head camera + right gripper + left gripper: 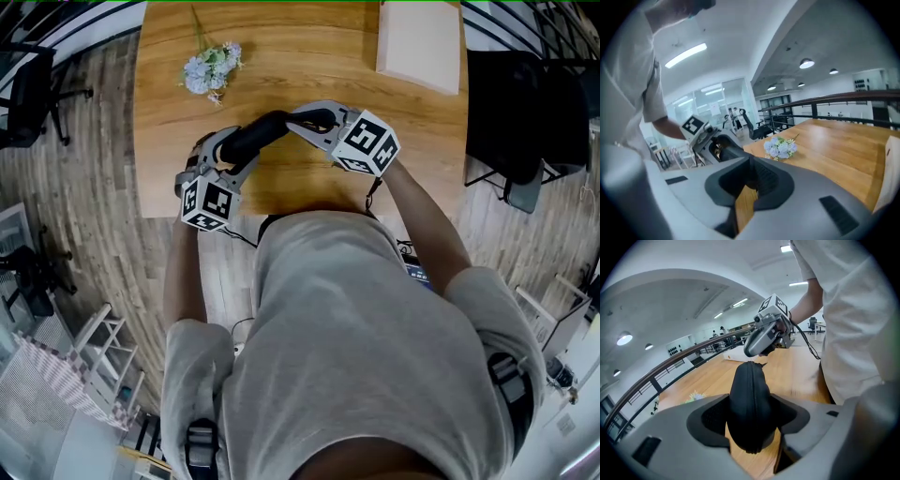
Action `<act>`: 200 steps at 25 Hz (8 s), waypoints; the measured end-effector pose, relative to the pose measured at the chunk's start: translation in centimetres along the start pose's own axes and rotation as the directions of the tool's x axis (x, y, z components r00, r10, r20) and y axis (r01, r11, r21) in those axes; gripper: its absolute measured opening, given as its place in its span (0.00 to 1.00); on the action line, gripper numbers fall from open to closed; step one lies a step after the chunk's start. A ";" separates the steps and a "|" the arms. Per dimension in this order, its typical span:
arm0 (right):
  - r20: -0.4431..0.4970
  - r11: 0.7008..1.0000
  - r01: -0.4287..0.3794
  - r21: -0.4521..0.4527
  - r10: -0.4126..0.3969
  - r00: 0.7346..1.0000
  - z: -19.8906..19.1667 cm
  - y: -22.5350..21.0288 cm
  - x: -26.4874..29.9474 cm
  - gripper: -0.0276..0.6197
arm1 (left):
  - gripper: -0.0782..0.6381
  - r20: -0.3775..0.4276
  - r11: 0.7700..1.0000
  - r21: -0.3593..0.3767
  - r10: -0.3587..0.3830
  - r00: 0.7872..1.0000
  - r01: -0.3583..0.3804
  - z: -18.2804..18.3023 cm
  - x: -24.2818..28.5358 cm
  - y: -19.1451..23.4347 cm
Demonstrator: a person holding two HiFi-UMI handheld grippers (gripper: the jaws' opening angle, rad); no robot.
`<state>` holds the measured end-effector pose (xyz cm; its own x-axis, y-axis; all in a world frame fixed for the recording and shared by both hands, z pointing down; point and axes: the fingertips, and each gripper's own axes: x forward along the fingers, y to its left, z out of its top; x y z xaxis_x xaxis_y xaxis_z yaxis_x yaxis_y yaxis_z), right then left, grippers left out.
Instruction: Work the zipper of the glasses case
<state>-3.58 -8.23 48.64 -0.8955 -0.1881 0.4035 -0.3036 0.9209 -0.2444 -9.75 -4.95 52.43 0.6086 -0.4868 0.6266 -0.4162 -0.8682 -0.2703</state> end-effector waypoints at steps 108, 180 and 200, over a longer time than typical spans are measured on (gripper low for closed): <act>-0.195 0.930 0.127 -0.344 -0.203 0.960 -4.5 0.7 -1.5 0.08 | 0.49 -0.225 0.992 -0.123 -0.030 0.974 0.002 -2.4 3.9 -3.5; -0.086 0.967 0.248 0.052 -0.243 0.966 -3.5 0.0 -0.6 0.08 | 0.49 -0.149 0.964 -0.167 0.184 0.971 -0.209 0.9 4.6 -1.4; -0.121 0.930 0.368 -0.029 -0.368 0.922 -4.3 -2.0 -0.5 0.09 | 0.49 -0.107 0.957 -0.192 0.199 0.974 -0.217 2.1 4.5 -0.4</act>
<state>-1.13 -8.54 52.73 -0.6744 -0.4713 0.5683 -0.6019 0.7967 -0.0536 -5.45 -7.02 53.76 0.4380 -0.6368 0.6345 -0.6597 -0.7072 -0.2544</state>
